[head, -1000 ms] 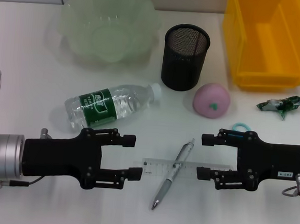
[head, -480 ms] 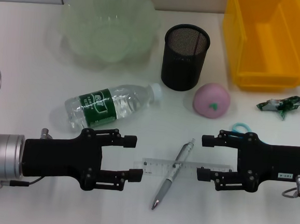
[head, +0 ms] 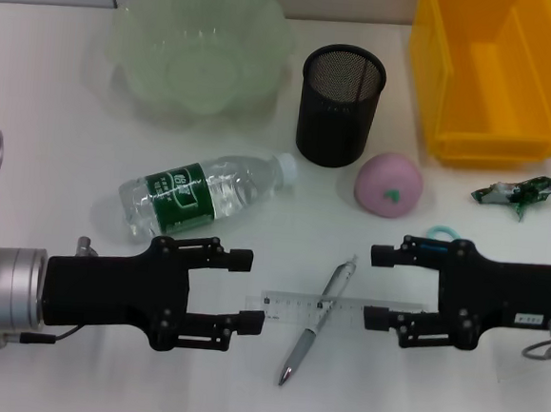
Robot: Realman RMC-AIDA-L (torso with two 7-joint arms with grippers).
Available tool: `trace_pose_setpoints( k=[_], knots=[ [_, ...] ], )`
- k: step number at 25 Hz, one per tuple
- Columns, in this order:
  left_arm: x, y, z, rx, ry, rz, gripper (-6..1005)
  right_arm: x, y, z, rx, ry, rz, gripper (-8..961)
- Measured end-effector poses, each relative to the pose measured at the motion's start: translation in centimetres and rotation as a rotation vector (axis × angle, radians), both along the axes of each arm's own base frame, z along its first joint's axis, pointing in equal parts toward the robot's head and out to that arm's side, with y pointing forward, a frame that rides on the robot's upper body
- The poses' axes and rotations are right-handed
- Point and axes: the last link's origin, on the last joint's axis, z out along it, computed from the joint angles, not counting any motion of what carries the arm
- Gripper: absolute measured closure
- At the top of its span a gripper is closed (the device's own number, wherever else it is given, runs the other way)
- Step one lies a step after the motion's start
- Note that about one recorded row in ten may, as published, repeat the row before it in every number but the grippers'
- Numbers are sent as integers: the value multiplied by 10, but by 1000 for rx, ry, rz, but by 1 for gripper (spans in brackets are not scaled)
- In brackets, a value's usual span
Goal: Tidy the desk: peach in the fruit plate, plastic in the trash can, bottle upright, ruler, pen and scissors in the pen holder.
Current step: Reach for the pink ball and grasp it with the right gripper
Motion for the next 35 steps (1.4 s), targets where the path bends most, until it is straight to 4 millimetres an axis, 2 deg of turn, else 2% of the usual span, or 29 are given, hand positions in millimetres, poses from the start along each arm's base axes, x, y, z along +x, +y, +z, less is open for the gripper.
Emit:
trace_pose_setpoints(
  k=[2, 6, 7, 8, 12, 17, 27, 35],
  knots=[
    [0, 0, -1, 2, -1, 4, 229, -6, 9, 12, -24, 2, 1, 143],
    [0, -1, -2, 2, -5, 9, 229, -14, 22, 21, -58, -32, -9, 143],
    [-1, -1, -2, 5, -6, 9, 229, -21, 33, 26, -87, -82, -8, 143],
    [-1, -1, -2, 5, -6, 9, 229, -21, 33, 26, -87, -82, -8, 143],
    [-2, -3, -3, 7, -9, 11, 229, -37, 56, 32, -155, -224, 15, 143],
    [-2, -5, -4, 11, -13, 14, 229, -53, 74, 38, -173, -375, 45, 144],
    [0, -4, -5, 43, -32, 9, 229, -80, 96, 44, -111, -581, 141, 152],
    [0, -2, -5, 58, -41, 17, 229, -88, 106, 31, -47, -718, 195, 159]
  ],
)
